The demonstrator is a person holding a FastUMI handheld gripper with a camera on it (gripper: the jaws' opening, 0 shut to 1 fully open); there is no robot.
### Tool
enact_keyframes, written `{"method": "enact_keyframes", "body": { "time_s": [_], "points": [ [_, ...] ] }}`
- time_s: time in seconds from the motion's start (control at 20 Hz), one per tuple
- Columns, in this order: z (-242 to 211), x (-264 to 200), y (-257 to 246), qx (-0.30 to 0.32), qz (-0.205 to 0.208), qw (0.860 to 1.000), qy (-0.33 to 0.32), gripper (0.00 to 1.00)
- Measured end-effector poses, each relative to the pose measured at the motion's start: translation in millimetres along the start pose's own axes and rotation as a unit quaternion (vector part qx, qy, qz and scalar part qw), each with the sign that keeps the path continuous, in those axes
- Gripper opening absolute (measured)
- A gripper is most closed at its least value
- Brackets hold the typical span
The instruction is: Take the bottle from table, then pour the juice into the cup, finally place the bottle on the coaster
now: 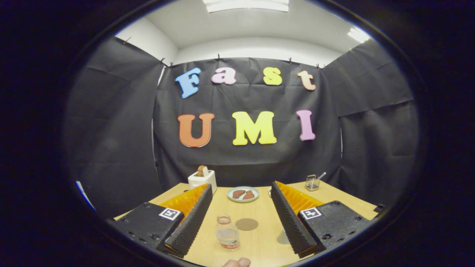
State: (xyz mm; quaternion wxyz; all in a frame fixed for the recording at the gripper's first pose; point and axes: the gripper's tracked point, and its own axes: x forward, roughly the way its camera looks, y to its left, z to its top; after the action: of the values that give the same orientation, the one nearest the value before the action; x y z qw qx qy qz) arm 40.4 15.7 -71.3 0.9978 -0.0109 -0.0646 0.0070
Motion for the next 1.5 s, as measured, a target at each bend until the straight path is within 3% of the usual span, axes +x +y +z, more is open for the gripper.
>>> {"method": "enact_keyframes", "body": {
  "time_s": [0.5,1.0,1.45,1.5],
  "points": [
    [-106,33,12,0.018,0.014,0.998,0.063,1.00],
    [-174,52,36,0.014,0.028,0.996,0.080,1.00],
    [-219,73,38,0.004,0.013,0.997,0.079,1.00],
    [-223,75,35,0.001,0.006,0.997,0.080,0.94]
  ]
}}
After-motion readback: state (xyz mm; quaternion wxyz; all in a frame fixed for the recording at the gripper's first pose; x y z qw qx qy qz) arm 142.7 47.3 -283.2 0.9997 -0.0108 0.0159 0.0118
